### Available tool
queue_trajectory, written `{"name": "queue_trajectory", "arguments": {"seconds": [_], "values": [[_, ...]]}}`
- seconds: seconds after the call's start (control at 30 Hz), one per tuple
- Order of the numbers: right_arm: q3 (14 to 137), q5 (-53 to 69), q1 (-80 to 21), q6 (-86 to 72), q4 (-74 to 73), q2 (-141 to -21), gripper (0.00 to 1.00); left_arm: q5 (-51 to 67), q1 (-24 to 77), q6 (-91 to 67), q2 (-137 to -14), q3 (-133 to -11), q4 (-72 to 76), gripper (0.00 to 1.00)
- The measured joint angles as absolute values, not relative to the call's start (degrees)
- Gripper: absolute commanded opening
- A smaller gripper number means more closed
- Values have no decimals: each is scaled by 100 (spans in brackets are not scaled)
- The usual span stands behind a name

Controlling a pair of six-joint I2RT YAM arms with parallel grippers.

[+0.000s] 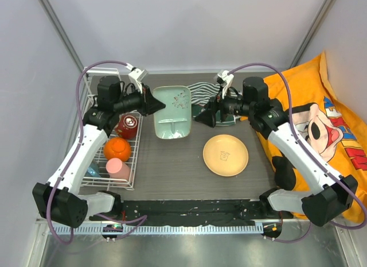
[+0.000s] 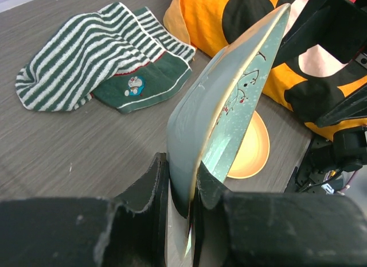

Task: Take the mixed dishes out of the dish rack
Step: Place the plate at the center of the board.

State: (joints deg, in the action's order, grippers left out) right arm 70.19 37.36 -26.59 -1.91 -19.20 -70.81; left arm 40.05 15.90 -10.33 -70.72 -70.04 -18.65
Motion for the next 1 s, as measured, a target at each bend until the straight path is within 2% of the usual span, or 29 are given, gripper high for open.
{"name": "queue_trajectory", "arguments": {"seconds": [0.37, 0.47, 0.6, 0.63, 0.83, 0.9, 1.0], "values": [[7017, 3938, -2947, -456, -1426, -7437, 76, 4338, 1708, -1590, -6943, -6501, -1269, 0], [7015, 3929, -3017, -469, -1369, -7566, 72, 4429, 1719, -1697, -6908, -6403, -1140, 0], [6963, 3922, -3096, -473, -1212, -7629, 55, 4567, 1737, -1833, -6820, -6294, -980, 0], [6954, 3916, -3109, -464, -1184, -7631, 46, 4598, 1741, -1872, -6796, -6274, -943, 0], [6954, 3990, -3179, -469, -1022, -7717, 31, 4727, 1750, -2056, -6713, -6147, -716, 1], [6954, 4005, -3199, -467, -1009, -7738, 21, 4735, 1747, -2106, -6713, -6077, -635, 0], [6954, 3911, -3203, -534, -1028, -7778, 5, 4661, 1754, -2112, -6711, -6010, -541, 10]]}}
